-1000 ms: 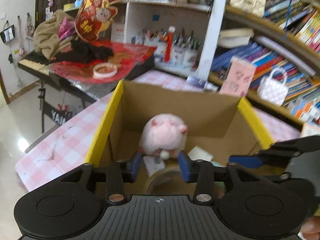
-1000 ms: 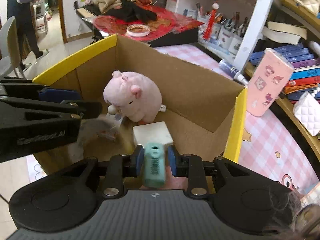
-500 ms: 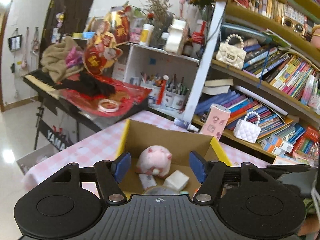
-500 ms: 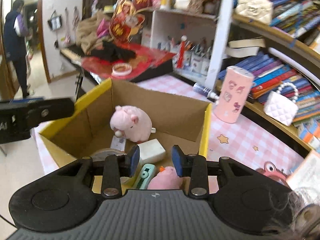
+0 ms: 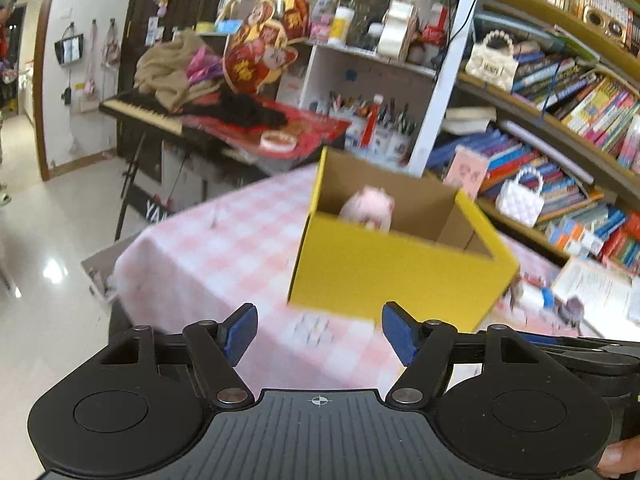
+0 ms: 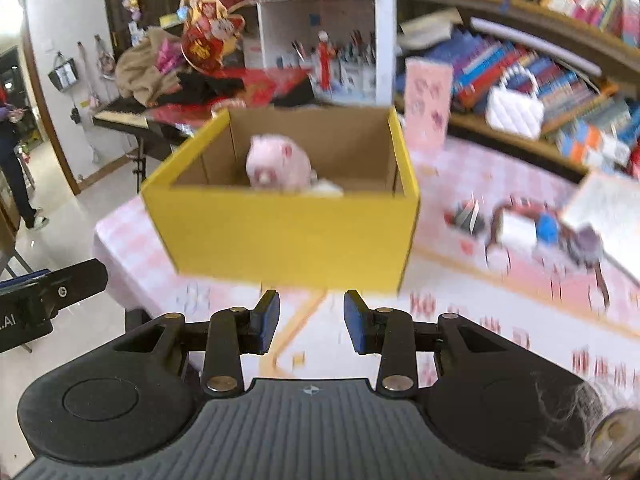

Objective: Organize objects
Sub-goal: 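Withdraw both tools from the box back over the remaining table objects, then grasp the white charger block with the left tool while the right tool grasps the grey toy car, then carry the charger block and toy car toward the yellow box with both tools, then lower the charger block and toy car into the box and open both tools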

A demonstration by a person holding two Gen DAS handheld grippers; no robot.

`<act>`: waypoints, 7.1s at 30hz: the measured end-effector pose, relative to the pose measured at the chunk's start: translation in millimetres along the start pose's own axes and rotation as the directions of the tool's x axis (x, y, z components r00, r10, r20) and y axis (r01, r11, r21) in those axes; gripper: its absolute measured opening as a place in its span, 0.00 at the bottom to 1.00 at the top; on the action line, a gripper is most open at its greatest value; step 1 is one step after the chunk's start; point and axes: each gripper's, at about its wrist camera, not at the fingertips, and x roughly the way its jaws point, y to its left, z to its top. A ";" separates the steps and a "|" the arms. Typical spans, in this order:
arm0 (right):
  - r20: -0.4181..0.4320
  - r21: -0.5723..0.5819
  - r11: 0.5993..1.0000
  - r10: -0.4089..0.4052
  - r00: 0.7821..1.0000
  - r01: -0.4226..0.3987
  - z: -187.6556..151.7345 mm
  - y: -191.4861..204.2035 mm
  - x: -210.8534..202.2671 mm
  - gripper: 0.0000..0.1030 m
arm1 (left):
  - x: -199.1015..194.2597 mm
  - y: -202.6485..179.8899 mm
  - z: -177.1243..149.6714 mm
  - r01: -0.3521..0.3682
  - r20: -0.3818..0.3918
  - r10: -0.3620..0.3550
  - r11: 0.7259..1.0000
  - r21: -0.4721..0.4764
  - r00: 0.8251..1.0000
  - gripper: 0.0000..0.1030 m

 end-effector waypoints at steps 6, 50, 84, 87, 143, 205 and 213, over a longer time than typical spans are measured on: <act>-0.026 -0.008 0.999 -0.049 0.998 0.049 -37.6 6.4 -19.7 0.33 | -16.6 1.5 -27.7 0.008 -0.037 -0.008 1.000 0.016 0.999 0.70; -0.146 0.262 0.890 -0.345 0.927 0.373 -85.8 -161.8 -57.6 0.41 | 45.2 -180.8 -65.0 0.286 -0.247 -0.218 0.915 0.286 0.944 0.88; -0.023 0.184 0.947 -0.262 0.965 0.261 1.0 -335.8 51.6 0.71 | 189.3 -324.4 -16.6 0.181 -0.192 -0.127 0.938 0.296 0.973 0.86; -0.008 0.156 0.956 -0.250 0.968 0.248 10.2 -340.3 67.2 0.75 | 206.4 -332.5 -13.5 0.173 -0.195 -0.116 0.935 0.308 0.974 0.85; -0.060 0.068 0.990 -0.117 0.991 0.121 -20.5 -252.4 11.2 0.60 | 100.8 -241.6 -27.1 0.181 -0.164 -0.146 0.958 0.223 0.976 0.62; 0.147 -0.140 0.989 0.059 0.987 -0.038 105.6 -23.0 63.0 0.60 | 90.5 -55.7 111.5 0.032 0.113 -0.047 0.991 0.130 0.992 0.62; -0.037 -0.292 0.952 0.087 0.995 -0.094 117.4 -16.5 134.6 0.60 | 146.1 -56.6 103.9 -0.003 -0.009 0.004 0.993 0.118 1.000 0.62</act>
